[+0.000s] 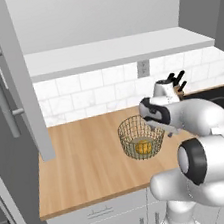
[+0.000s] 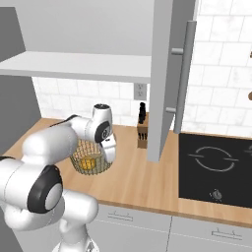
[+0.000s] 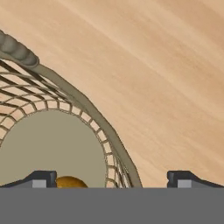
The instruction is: Open the cabinet, pick up the bread from the cabinet and place it in the basket. Then move the basket to the dining counter.
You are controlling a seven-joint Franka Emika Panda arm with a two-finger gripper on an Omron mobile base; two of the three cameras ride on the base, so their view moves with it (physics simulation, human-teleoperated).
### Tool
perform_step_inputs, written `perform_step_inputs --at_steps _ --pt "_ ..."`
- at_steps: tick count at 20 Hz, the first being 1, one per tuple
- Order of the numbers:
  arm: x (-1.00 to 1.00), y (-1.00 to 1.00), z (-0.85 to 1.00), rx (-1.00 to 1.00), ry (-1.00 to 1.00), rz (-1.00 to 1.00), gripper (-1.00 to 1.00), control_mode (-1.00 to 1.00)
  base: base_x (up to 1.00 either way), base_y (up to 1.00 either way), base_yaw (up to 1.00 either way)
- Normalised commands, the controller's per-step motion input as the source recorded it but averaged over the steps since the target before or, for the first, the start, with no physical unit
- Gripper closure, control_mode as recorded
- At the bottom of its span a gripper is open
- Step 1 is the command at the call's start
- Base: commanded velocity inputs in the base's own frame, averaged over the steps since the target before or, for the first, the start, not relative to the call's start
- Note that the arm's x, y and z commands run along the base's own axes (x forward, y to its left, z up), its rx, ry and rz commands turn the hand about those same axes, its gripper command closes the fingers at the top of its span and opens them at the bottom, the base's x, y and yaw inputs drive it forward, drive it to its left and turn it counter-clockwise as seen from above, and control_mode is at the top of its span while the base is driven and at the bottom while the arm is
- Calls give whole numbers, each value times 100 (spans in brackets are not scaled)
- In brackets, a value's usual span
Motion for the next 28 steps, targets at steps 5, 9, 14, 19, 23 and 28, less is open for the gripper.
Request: perform_step_inputs --at_steps 5,9,14,19,23,28 --pt "2 0 -41 0 0 -4 -100 -100 0 0 0" --pt "0 3 -36 0 0 -1 -100 -100 0 0 0" --pt "0 16 -28 2 0 0 100 -100 0 0 0" --pt "0 24 -19 2 0 0 100 -100 0 0 0" --pt "0 14 0 0 0 -3 100 -100 0 0 0" --pt "-17 12 1 0 0 -18 100 -100 0 0 0"
